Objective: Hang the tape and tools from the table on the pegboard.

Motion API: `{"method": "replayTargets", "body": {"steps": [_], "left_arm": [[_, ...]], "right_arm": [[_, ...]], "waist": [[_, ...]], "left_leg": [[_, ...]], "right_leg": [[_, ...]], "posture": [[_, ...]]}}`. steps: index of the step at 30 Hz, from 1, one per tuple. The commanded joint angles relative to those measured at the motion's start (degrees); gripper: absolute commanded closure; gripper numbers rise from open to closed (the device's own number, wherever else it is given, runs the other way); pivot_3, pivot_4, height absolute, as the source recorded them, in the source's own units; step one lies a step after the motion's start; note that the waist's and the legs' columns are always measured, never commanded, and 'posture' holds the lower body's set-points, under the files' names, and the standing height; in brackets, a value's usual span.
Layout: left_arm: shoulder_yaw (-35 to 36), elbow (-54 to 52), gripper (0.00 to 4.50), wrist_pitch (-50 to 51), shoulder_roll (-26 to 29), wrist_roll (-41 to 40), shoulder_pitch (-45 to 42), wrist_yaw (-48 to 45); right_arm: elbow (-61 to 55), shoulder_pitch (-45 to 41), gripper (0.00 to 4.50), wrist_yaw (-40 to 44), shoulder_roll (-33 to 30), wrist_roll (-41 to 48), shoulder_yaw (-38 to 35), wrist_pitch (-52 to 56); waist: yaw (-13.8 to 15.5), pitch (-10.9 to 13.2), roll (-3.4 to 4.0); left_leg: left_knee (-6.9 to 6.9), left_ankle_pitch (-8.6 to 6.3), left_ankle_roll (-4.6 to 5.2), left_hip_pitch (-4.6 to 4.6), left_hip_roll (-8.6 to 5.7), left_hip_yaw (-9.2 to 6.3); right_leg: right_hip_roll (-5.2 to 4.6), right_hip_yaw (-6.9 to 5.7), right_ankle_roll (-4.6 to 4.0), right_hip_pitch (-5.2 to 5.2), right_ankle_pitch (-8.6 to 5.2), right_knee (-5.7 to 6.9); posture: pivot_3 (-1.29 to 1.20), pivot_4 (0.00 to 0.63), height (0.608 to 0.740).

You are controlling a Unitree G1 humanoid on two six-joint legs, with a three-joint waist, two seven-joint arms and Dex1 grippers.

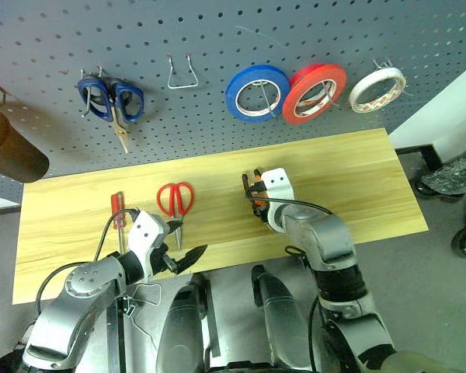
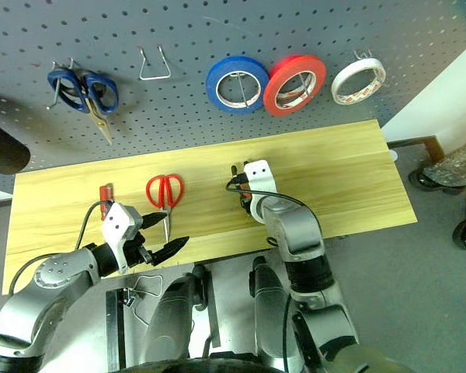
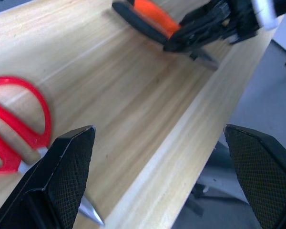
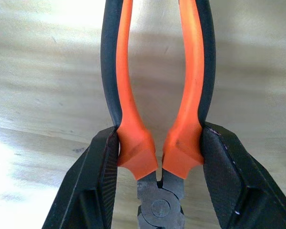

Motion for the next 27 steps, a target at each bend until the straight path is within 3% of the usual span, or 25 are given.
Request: {"method": "replayTargets", "body": {"steps": [1,6,14,20,27], "left_arm": [[2.7,-0.2,0.00,-6.2,-2.1,-3.5,-0.2,-3.2],[5.8,2.5,0.00,-14.7,-5.1,-5.3,-0.2,-6.2],[6.7,6.7,0.00,-17.7,-5.9,-6.3,-1.2,-7.8],[7.6,9.4,0.00,-17.9,-6.7,-8.5,-3.8,-7.9],[8.4,10.9,0.00,-18.1,-9.6,-10.4,-6.8,-5.8]], "right_arm": [[-12.9,1.8,2.35,4.2,-3.2,4.1,-2.5,3.3],[-26.5,5.6,2.35,10.1,-8.6,10.2,-6.8,6.3],[-39.2,8.4,2.35,20.3,-9.4,24.0,-19.1,5.1],[-37.1,-3.1,2.35,19.3,-5.0,33.0,-26.7,1.7],[-25.9,-17.5,2.35,9.6,0.5,28.2,-19.8,-8.3]], "waist": [[0.0,0.0,0.00],[0.1,0.0,-0.05],[0.1,-0.1,-0.07],[0.0,-0.1,-0.11],[0.1,-0.2,-0.17]], "left_leg": [[0.00,0.00,0.00,0.00,0.00,-0.01],[-0.01,0.01,-0.02,-0.02,-0.01,0.01],[0.06,0.05,-0.08,0.00,-0.01,0.08],[0.20,0.08,-0.13,0.00,-0.03,0.11],[0.22,0.15,-0.24,-0.02,-0.02,0.11]], "right_leg": [[0.01,0.00,0.00,0.00,0.00,0.01],[0.01,-0.03,0.00,0.02,0.00,-0.02],[0.07,-0.05,0.08,0.09,0.05,-0.01],[0.07,-0.04,0.15,0.15,0.20,-0.02],[0.09,-0.05,0.09,0.13,0.29,0.03]], "posture": [[-0.02,0.404,0.712],[-0.01,0.376,0.712],[-0.01,0.358,0.712],[0.00,0.334,0.712],[-0.01,0.319,0.712]]}}
